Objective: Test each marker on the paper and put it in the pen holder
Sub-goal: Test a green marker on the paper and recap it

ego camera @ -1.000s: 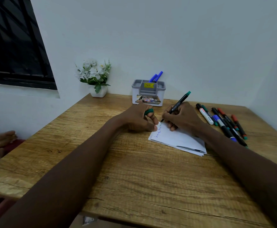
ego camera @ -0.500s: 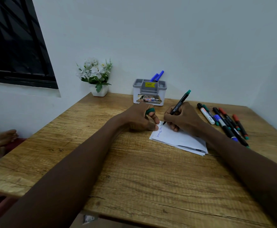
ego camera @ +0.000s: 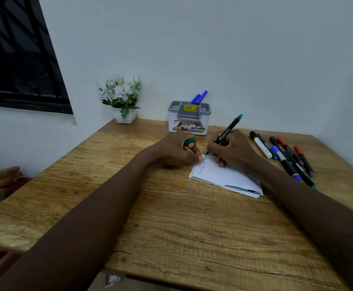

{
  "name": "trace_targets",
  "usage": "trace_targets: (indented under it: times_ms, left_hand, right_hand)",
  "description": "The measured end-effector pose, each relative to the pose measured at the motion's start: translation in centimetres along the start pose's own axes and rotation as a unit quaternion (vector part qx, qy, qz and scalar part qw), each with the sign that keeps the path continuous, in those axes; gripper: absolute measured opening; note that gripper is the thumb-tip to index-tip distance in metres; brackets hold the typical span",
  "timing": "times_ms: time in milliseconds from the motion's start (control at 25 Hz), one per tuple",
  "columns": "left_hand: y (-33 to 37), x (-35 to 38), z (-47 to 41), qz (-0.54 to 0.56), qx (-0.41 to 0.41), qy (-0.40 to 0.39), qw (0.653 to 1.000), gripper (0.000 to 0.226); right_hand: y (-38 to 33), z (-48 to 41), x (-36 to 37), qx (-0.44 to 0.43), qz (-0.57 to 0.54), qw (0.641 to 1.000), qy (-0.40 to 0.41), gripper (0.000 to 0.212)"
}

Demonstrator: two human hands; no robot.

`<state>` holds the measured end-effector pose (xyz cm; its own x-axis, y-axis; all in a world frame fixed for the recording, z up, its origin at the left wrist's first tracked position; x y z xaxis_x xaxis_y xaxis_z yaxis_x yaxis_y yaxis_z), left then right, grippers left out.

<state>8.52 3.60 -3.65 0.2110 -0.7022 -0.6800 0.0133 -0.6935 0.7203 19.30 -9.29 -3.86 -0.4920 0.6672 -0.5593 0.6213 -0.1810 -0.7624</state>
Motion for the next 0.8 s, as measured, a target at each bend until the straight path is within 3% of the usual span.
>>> trace_targets:
  times_ms: [160,280,400,480,600,800]
  left_hand:
    - [-0.3,-0.7,0.1,0.102,-0.076,0.063,0.99,0.043]
    - [0.2,-1.3,0.0,0.042,-0.036,0.1,0.993,0.042]
    - [0.0,-1.2,0.0,0.049,0.0,0.126,0.991,0.019]
    - [-0.5,-1.2,0.0,0.085,0.005,0.15,0.985,0.006]
    - [-1.0,-1.2,-0.2,0.149,-0.005,0.15,0.977,0.015]
    - [-0.8,-0.9,-0.3,0.179,0.013,0.127,0.975,0.016]
  right_hand:
    - [-0.1,0.0,-0.5,0.038,-0.143,0.989,-0.01,0.009]
    - [-0.5,0.0,-0.7,0.021,-0.177,0.984,-0.007,0.016]
    - [-0.6,-0.2,-0.9,0.018,-0.228,0.974,-0.003,0.009]
    - [-0.3,-0.3,-0.9,0.038,-0.28,0.959,-0.013,0.023]
    - [0.1,-0.4,-0.8,0.072,-0.345,0.935,-0.033,0.044]
    - [0.2,-0.2,-0.4,0.096,-0.362,0.926,-0.053,0.02]
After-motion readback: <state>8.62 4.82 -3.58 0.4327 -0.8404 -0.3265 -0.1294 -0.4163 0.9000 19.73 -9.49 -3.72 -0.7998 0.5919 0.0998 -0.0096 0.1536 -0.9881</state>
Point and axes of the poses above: each hand's wrist, its own z-axis away from the middle knuckle, its own x-axis out of the palm, y = z × x, the point moved 7 cm from there along -z, towards the middle knuckle, and after that the axes turned 5 degrees about z, right-handed, at the moved point
